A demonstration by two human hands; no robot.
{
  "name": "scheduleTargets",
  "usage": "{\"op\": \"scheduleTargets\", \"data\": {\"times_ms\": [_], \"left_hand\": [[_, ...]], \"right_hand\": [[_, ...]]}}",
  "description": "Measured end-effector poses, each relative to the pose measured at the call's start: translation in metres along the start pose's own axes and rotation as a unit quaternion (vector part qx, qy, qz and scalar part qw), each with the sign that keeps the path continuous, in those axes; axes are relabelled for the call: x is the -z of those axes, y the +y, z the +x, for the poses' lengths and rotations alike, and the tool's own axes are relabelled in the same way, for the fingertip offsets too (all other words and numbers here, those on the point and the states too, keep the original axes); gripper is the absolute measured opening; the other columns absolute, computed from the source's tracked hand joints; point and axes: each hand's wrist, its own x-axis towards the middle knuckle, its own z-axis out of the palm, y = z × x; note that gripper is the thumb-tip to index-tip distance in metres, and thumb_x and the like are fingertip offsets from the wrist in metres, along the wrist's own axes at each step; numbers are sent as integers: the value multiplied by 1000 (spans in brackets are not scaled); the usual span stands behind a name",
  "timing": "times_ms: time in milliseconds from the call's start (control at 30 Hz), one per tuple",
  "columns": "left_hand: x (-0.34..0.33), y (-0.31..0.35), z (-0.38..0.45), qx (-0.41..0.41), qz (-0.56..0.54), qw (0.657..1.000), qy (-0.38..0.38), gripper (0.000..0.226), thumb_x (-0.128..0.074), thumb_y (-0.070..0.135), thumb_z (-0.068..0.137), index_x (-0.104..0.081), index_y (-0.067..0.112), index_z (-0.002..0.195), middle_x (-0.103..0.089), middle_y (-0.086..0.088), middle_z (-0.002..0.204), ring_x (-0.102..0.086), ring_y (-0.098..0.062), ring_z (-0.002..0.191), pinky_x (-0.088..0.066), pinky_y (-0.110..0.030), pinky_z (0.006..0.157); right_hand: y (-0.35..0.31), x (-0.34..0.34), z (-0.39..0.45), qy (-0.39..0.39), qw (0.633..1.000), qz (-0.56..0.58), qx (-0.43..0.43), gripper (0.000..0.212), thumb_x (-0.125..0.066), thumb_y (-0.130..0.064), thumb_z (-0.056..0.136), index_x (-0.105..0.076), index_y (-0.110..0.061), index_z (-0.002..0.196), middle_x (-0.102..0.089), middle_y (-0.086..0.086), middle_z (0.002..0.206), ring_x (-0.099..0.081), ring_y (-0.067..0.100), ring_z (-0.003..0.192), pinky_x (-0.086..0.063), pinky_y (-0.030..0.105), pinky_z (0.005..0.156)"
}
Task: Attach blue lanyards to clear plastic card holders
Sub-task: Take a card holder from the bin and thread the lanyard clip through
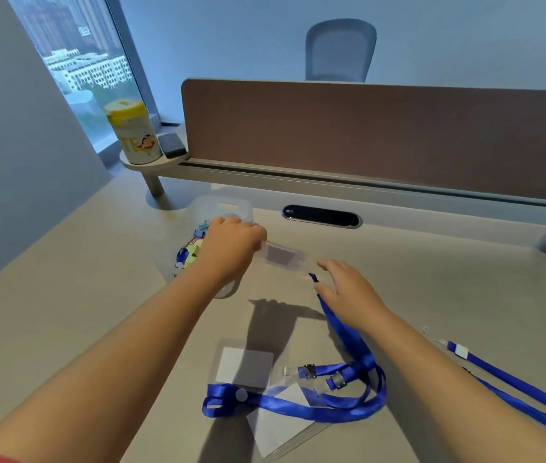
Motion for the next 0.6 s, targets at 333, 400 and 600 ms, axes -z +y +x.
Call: {"op": "scheduleTargets", "data": {"times_ms": [333,400,600], "left_hand": [[5,2,1,89,-162,982,-49,26,-48,28,92,-59,11,108,-63,-9,116,-52,-27,109,-40,-38,91],[4,9,0,91,-234,966,-64,25,-52,25,91,-59,10,110,-64,-9,116,-57,-24,105,-45,-36,90],[0,45,0,46,-342,937,-61,24,-59,16,86,-63,5,107,-68,-13,109,-61,-24,99,-47,-30,87]], "right_hand": [[-9,15,3,85,982,168,-23,24,-37,-6,95,-59,0,102,-62,12,95,-56,16,69,-47,31,70],[-10,21,3,117,983,143,-1,23,-40,-7,94,-60,0,102,-61,11,92,-50,14,65,-39,23,60],[-13,28,2,160,983,56,65,22,-51,-9,91,-64,1,105,-64,16,109,-57,25,100,-36,18,76]]}}
